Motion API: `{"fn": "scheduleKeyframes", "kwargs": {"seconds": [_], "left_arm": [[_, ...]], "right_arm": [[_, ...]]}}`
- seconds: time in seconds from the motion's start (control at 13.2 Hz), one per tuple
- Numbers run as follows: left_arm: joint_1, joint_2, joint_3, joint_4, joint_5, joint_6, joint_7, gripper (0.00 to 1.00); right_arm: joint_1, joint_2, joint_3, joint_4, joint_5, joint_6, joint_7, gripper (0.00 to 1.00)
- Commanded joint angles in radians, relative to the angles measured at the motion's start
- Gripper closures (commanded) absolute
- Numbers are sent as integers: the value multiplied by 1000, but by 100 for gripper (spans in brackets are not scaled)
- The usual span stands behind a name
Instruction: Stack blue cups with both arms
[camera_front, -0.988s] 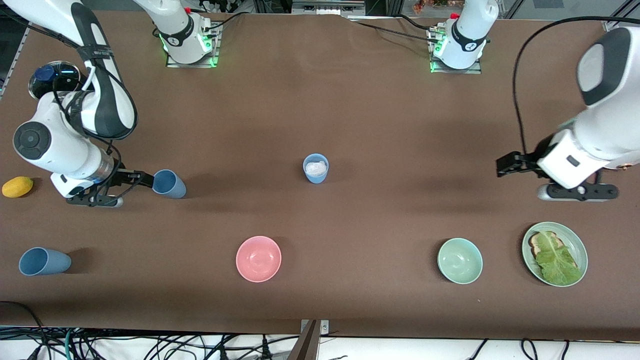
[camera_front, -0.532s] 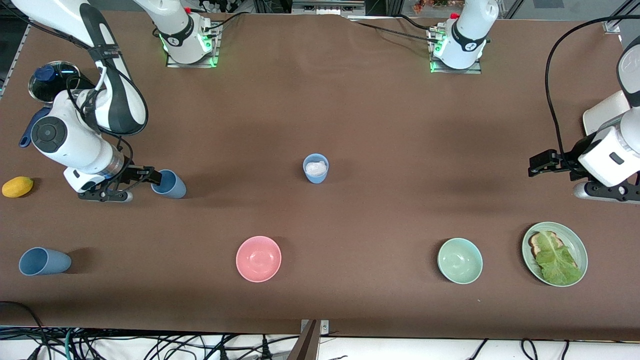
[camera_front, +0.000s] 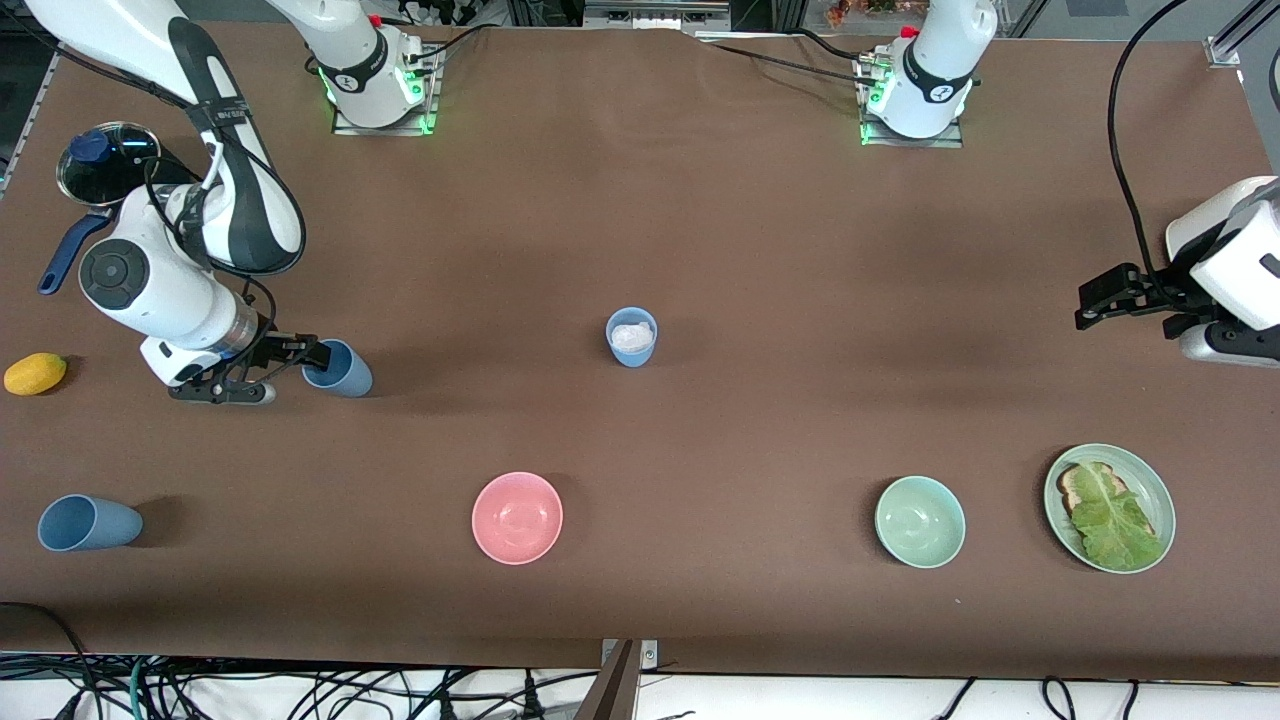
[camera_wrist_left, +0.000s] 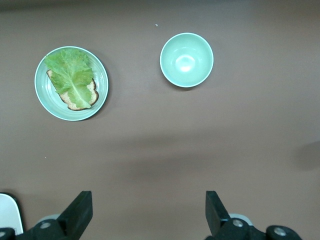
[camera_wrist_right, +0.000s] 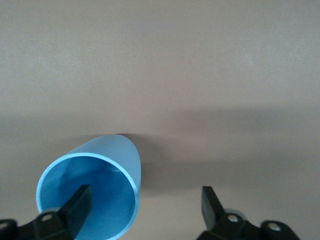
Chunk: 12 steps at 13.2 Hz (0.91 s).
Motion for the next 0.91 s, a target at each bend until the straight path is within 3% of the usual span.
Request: {"fn": "scheduleKeyframes", "kwargs": {"seconds": [0.0, 0.08, 0.15, 0.3, 0.38, 0.61, 0.84], "left_arm": [[-4, -58, -4, -66, 14, -3, -14, 1], [-7, -75, -3, -93, 14, 4, -25, 1], [-12, -93, -4, -122, 15, 22, -28, 1], [-18, -124, -3, -172, 15, 60, -49, 1], [-18, -132, -3, -186, 15, 65, -51, 1], [-10, -188, -3, -274, 15, 128, -51, 1], [14, -176, 0, -259, 14, 113, -40, 1]], "right_arm": [[4, -3, 4, -16, 9, 22, 5, 39], [4, 0, 4, -16, 9, 22, 5, 58], [4, 3, 4, -16, 9, 22, 5, 70], [4, 5, 14, -16, 9, 22, 6, 94], [4, 5, 16, -16, 9, 22, 6, 100], [4, 5, 30, -11, 9, 13, 22, 100], [4, -12, 59, 3, 8, -1, 37, 100]]}}
